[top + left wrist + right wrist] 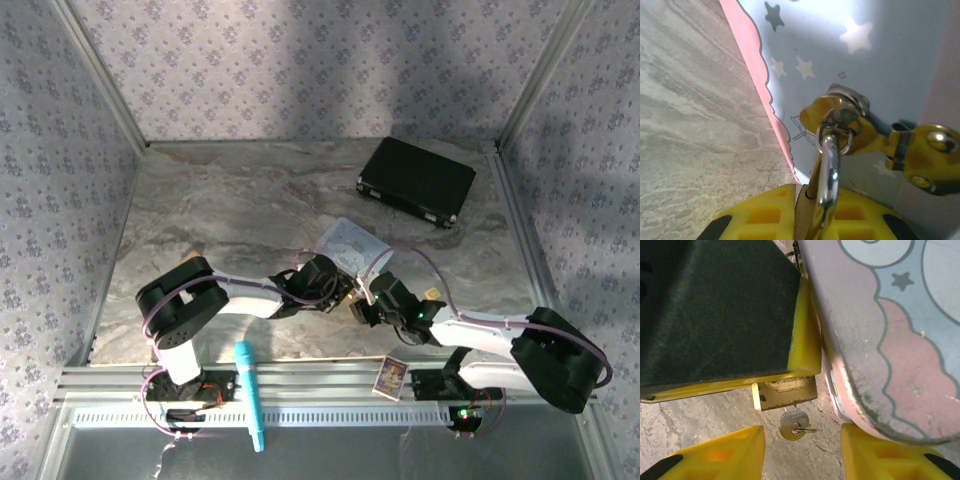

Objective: Unlock the padlock with the key

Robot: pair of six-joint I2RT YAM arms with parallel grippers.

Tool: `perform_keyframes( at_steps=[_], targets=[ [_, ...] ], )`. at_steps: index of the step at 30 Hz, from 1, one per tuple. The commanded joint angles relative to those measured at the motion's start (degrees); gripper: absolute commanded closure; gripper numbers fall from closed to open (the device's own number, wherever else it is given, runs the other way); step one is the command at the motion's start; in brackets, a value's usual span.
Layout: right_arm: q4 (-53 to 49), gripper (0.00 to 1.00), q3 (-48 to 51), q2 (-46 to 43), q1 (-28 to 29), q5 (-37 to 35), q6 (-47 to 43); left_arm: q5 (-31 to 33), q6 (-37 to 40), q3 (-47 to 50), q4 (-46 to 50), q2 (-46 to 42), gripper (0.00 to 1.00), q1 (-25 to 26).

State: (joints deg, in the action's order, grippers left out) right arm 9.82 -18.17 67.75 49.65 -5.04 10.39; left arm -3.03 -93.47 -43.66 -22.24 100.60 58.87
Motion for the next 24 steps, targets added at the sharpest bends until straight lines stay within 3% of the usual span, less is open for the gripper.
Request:
perform_keyframes(
  at_steps=[1, 3, 5, 7, 18, 24],
  targets=[
    [3.4, 0.56, -1.7, 0.9, 0.4, -1.4, -2.2, -4.1, -1.1, 0.9, 4.0, 1.6, 1.00, 0.6],
    [4.4, 0.60, -2.1, 2.2, 0.4, -2.2, -3.1, -4.1, -0.8, 0.8, 3.9, 1.5, 1.00, 0.6],
    [4.7, 0.74, -2.8, 3.3, 0.0, -2.6, -3.8, -4.5, -0.6, 0.8, 3.7, 1.4, 1.00, 0.6],
    [4.7, 0.81, -3.4, 4.0, -1.2, -1.1, -4.0, -4.9, -1.3, 1.7, 1.5, 1.7, 1.00, 0.6],
    [8.3, 0.89, -1.2, 2.3, -12.8, 17.3, 2.6, -5.2, 0.7, 2.9, 3.0, 1.3, 1.00, 0.6],
    [6.9, 0.85, -1.1, 1.9, -17.3, 18.0, 5.4, -5.7, 1.8, 3.5, 3.5, 1.0, 1.00, 0.5]
  ],
)
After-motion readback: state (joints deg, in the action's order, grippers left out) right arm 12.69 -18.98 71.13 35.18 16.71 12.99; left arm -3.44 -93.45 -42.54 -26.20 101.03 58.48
